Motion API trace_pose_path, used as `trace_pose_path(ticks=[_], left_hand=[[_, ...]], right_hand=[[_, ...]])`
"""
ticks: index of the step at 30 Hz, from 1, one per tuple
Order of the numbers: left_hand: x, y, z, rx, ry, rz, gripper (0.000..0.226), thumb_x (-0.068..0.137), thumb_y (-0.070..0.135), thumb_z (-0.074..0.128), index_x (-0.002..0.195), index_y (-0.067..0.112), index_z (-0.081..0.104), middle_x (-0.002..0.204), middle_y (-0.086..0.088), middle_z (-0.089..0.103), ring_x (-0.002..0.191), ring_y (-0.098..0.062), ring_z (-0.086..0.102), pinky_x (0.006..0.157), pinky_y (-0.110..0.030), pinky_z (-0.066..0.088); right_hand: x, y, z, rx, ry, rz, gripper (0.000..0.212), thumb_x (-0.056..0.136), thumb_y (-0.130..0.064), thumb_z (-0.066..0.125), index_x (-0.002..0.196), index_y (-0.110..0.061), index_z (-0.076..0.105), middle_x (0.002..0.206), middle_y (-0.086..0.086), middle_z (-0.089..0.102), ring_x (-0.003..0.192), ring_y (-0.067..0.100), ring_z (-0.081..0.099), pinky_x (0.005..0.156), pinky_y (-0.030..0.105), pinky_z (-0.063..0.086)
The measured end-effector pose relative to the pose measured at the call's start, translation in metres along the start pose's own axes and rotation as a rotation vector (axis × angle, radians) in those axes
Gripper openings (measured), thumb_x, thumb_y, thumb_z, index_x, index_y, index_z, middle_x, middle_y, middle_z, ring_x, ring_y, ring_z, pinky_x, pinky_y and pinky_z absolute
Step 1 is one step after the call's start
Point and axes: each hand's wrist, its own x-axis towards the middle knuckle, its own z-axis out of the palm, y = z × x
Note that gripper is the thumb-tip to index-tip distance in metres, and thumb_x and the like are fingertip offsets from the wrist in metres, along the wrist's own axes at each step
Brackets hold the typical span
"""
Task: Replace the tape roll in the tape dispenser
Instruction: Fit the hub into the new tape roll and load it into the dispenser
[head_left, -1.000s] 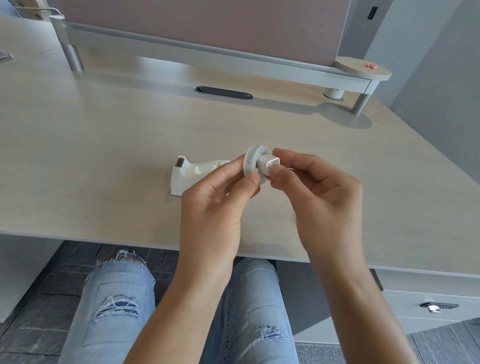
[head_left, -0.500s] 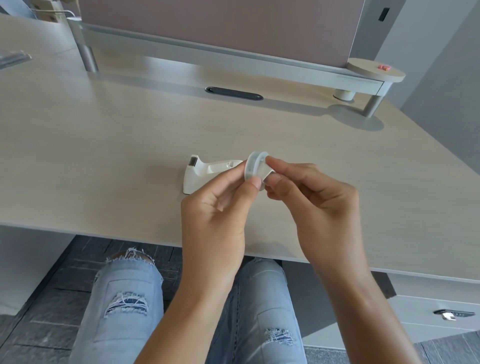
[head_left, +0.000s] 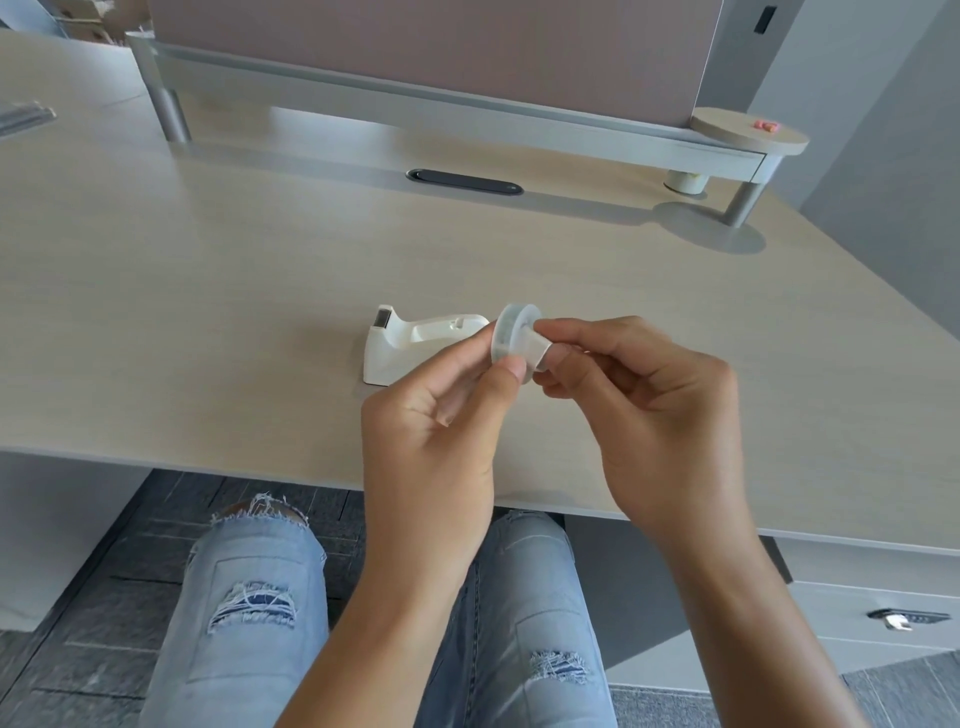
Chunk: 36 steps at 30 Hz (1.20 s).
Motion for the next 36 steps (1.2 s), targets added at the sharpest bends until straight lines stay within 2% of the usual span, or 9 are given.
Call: trace_pose_path(ticks=[4,10,15,19,22,27,29,33,36], left_hand=[[0.001,-0.001,-0.001,0.003,0.012,-0.007,0.031,0.096,0.004,0.069,0.103,0.03,0.083,0.102,0.007,0.085,0.103,-0.009,0.076,0.108,-0.05,0.054],[0.001,-0.005,-0.004,0.001,0.004,-0.007,0.031,0.096,0.003,0.068,0.105,0.029,0.082,0.105,0.005,0.084,0.108,-0.014,0.077,0.107,-0.047,0.054],[0.001,-0.005,-0.004,-0.002,-0.001,-0.016,0.03,0.097,0.001,0.066,0.105,0.025,0.082,0.105,0.005,0.084,0.108,-0.01,0.077,0.104,-0.041,0.057],[-0.001,-0.006,-0.002,0.017,0.014,-0.004,0.034,0.097,0.002,0.068,0.102,0.032,0.082,0.104,0.009,0.084,0.109,-0.01,0.076,0.105,-0.042,0.056],[-0.003,-0.008,0.0,0.013,0.019,-0.008,0.027,0.096,0.003,0.069,0.112,0.022,0.081,0.108,0.007,0.084,0.111,-0.009,0.075,0.105,-0.04,0.056],[-0.005,-0.006,0.002,0.007,0.042,0.0,0.027,0.095,0.004,0.069,0.106,0.025,0.082,0.104,0.007,0.084,0.109,-0.012,0.076,0.103,-0.039,0.058],[-0.004,-0.005,0.003,0.017,0.042,0.011,0.03,0.096,0.004,0.069,0.1,0.03,0.082,0.1,0.008,0.085,0.104,-0.009,0.077,0.101,-0.039,0.059],[-0.007,-0.004,0.006,0.04,0.045,0.017,0.027,0.097,0.003,0.067,0.105,0.024,0.081,0.099,0.008,0.085,0.1,-0.005,0.078,0.099,-0.036,0.06],[-0.009,-0.003,0.008,0.044,0.058,0.004,0.029,0.097,0.003,0.067,0.101,0.028,0.082,0.096,0.008,0.085,0.097,-0.005,0.078,0.097,-0.036,0.06]], right_hand=[[0.0,0.002,-0.002,-0.067,-0.034,-0.034,0.026,0.095,-0.004,0.072,0.101,-0.028,0.08,0.094,0.001,0.075,0.078,0.02,0.077,0.078,0.043,0.064],[0.001,0.005,-0.004,-0.121,-0.072,-0.044,0.024,0.095,-0.003,0.072,0.105,-0.023,0.081,0.095,0.0,0.072,0.081,0.021,0.075,0.078,0.043,0.062],[0.003,0.011,-0.005,-0.186,-0.102,-0.098,0.024,0.095,0.0,0.071,0.108,-0.017,0.082,0.096,-0.004,0.07,0.085,0.016,0.073,0.079,0.033,0.06],[0.001,0.01,-0.004,-0.203,-0.089,-0.104,0.025,0.096,0.001,0.07,0.108,-0.017,0.082,0.097,-0.001,0.071,0.09,0.01,0.072,0.08,0.014,0.051],[0.0,0.011,-0.003,-0.256,-0.076,-0.12,0.026,0.096,0.002,0.068,0.108,-0.017,0.082,0.098,0.0,0.071,0.09,0.01,0.072,0.079,0.011,0.049],[-0.003,0.01,-0.003,-0.358,-0.049,-0.216,0.027,0.097,0.003,0.067,0.11,-0.016,0.082,0.098,0.0,0.07,0.092,0.014,0.071,0.082,0.023,0.056],[-0.002,0.008,-0.004,-0.39,-0.036,-0.248,0.026,0.097,0.004,0.067,0.11,-0.014,0.081,0.097,0.001,0.069,0.091,0.012,0.07,0.082,0.022,0.055],[-0.002,0.007,-0.003,-0.396,-0.034,-0.247,0.026,0.097,0.004,0.066,0.108,-0.014,0.081,0.099,0.001,0.069,0.09,0.011,0.071,0.081,0.021,0.055],[-0.003,0.009,-0.003,-0.381,-0.027,-0.238,0.027,0.097,0.004,0.065,0.107,-0.014,0.082,0.099,0.0,0.07,0.092,0.013,0.071,0.082,0.024,0.056]])
